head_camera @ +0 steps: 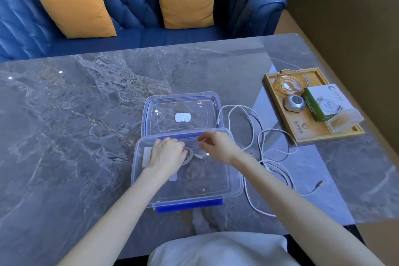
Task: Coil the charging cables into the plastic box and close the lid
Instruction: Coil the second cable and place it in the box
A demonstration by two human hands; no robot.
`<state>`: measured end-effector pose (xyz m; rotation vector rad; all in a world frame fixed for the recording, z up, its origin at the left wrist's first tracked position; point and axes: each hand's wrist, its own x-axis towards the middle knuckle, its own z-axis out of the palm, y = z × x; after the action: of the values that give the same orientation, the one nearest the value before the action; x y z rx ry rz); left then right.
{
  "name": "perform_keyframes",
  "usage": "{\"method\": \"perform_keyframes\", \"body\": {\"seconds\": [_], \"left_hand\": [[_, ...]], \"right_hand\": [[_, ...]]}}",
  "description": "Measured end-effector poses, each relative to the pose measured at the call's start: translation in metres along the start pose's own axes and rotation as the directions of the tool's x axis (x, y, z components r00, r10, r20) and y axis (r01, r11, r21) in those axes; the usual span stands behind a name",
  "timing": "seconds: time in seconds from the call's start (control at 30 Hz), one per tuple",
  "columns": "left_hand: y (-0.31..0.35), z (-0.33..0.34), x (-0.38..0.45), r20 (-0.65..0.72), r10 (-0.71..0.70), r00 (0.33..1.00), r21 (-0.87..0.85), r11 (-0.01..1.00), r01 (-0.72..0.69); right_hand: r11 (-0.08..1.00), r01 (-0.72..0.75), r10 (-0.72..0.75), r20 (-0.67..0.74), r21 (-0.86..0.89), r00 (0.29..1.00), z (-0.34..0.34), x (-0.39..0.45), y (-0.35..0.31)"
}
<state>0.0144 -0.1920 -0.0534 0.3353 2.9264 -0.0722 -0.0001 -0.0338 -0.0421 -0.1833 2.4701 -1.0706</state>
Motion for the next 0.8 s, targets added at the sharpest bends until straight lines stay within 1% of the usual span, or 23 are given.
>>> {"method": "perform_keyframes", "body": {"seconds": [0.13, 0.23, 0.3, 0.33, 0.43, 0.53, 0.63, 0.73, 0.8], "left_hand": [[0.022, -0.029, 0.010, -0.056, 0.041, 0.998, -0.064, 0.997, -0.044], [0.043, -0.047, 0.017, -0.176, 0.086, 0.981, -0.094, 0.990, -0.103], [0.058, -0.057, 0.021, -0.302, 0.117, 0.946, -0.156, 0.973, -0.170], [0.066, -0.060, 0.023, -0.355, 0.155, 0.922, -0.160, 0.962, -0.223], [0.088, -0.061, 0.032, -0.426, 0.288, 0.858, -0.047, 0.940, -0.339], [0.112, -0.052, 0.038, -0.426, 0.405, 0.809, 0.040, 0.901, -0.431], [0.134, -0.037, 0.042, -0.383, 0.511, 0.770, 0.069, 0.847, -0.528], [0.153, -0.014, 0.045, -0.270, 0.603, 0.751, 0.105, 0.793, -0.600], [0.165, -0.004, 0.042, -0.164, 0.631, 0.758, 0.129, 0.775, -0.618]], "right_hand": [[0.999, 0.043, -0.043, -0.092, 0.003, 0.995, -0.025, -0.017, 0.002], [0.998, 0.047, -0.055, -0.174, -0.051, 0.983, -0.047, -0.031, 0.009], [0.991, 0.038, -0.069, -0.245, -0.128, 0.967, -0.062, -0.044, 0.017], [0.985, 0.022, -0.070, -0.281, -0.171, 0.957, -0.069, -0.052, 0.021], [0.960, -0.033, -0.079, -0.383, -0.277, 0.921, -0.084, -0.076, 0.038], [0.928, -0.104, -0.070, -0.442, -0.358, 0.894, -0.089, -0.097, 0.062], [0.905, -0.199, -0.003, -0.473, -0.377, 0.881, -0.087, -0.115, 0.089], [0.889, -0.280, 0.073, -0.493, -0.362, 0.867, -0.077, -0.131, 0.115], [0.884, -0.327, 0.136, -0.483, -0.336, 0.865, -0.066, -0.138, 0.130]]}}
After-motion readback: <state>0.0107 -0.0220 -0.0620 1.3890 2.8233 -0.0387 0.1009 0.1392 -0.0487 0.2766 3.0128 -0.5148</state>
